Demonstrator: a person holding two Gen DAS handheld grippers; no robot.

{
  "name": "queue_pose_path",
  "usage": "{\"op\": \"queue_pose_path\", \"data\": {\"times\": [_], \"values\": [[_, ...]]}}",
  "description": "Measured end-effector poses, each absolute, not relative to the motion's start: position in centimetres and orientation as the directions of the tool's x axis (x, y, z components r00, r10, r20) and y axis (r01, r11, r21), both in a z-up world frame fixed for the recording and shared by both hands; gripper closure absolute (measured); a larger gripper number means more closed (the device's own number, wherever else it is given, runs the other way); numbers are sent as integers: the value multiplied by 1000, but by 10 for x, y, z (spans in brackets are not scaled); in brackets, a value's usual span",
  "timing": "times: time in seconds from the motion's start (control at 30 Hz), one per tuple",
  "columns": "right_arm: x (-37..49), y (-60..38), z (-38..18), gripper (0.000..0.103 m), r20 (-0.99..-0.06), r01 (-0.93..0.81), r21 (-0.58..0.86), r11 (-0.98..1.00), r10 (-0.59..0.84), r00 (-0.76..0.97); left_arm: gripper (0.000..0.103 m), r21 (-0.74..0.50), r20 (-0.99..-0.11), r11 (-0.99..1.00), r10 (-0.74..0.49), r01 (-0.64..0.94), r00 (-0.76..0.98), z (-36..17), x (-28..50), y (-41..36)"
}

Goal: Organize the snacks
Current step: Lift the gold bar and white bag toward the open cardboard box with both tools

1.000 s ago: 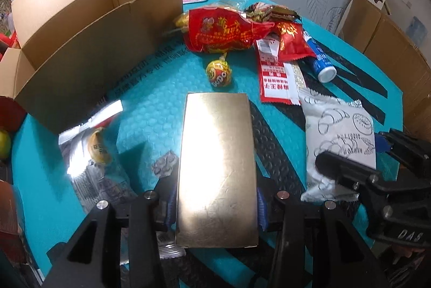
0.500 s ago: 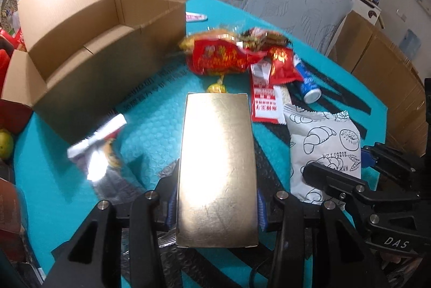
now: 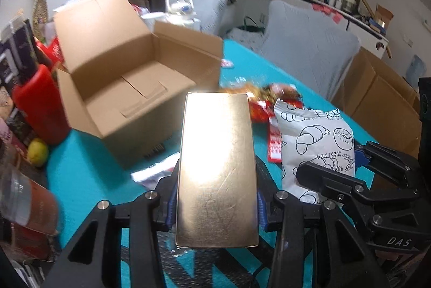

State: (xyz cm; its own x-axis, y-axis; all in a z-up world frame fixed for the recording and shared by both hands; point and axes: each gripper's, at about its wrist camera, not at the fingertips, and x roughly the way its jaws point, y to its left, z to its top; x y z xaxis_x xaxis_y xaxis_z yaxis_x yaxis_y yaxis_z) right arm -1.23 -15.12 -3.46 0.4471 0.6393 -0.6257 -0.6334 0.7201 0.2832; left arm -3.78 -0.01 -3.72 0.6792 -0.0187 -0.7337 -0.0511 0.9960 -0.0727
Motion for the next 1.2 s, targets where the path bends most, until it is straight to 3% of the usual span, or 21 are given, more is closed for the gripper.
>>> {"op": "queue_pose_path", "data": {"times": [0.83,1.2], "values": [[56,-72,45,53,-497,-766,150,626,717,489,59,-71,-559,986,87,-151,824,28,14,62],[109,-28,52,53,-477,-791,131,597,738,478,59,-66,-548,973,150,-221,823,33,63,99]]}}
